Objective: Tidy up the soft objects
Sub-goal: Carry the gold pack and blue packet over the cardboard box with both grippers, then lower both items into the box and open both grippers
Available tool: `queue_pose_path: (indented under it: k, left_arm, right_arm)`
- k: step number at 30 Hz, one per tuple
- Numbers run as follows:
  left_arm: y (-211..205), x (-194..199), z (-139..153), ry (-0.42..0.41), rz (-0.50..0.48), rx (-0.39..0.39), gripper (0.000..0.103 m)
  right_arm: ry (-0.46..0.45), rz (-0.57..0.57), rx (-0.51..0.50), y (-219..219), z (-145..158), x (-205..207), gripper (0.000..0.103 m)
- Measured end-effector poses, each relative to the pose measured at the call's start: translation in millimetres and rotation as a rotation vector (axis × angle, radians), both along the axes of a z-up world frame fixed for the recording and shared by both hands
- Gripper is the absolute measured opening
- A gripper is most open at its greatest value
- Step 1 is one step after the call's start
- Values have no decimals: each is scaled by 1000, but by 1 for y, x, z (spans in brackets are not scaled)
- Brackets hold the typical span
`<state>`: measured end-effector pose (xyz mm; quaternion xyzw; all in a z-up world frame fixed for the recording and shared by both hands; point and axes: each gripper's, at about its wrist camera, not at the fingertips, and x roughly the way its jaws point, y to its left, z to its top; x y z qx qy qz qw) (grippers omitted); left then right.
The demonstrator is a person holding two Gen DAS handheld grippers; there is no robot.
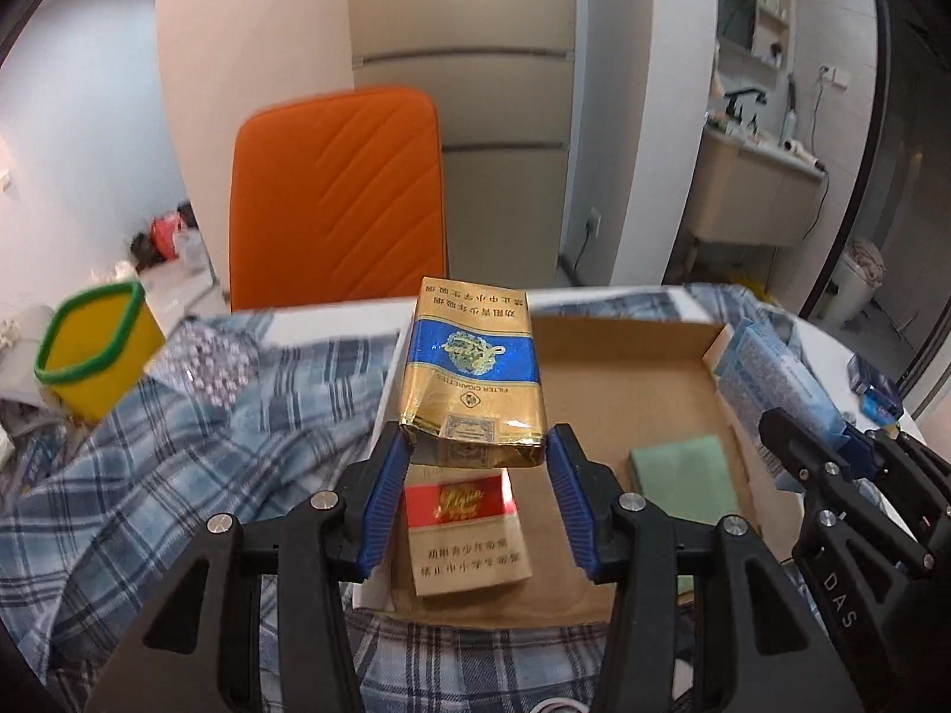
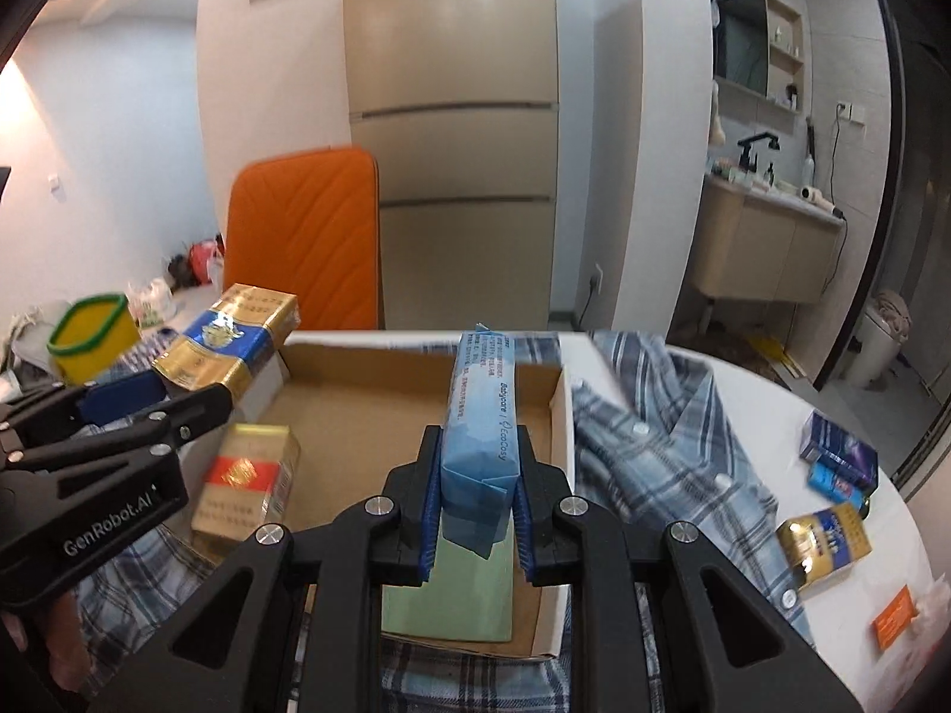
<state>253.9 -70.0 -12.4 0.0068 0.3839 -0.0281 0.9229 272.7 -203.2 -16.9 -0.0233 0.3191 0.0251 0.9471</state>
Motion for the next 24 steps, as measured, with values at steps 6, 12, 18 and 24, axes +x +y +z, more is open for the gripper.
queue_pose_path:
  k: [6,12,18,24]
  left_arm:
    - [0,5,-13,64,5,5,48]
    - [1,6,-17,68,-8,9,50]
    - [2,1,-7,14,-8,-2,59]
    - [8,0,1,-16,4,-15,61]
  right_arm:
    - [55,17,3,2,-17,4,22]
    - [55,18,8,-2,-17,6,22]
    - [32,6,-6,-2,-14,3,23]
    - [-7,0,41,-6,-8,-3,65]
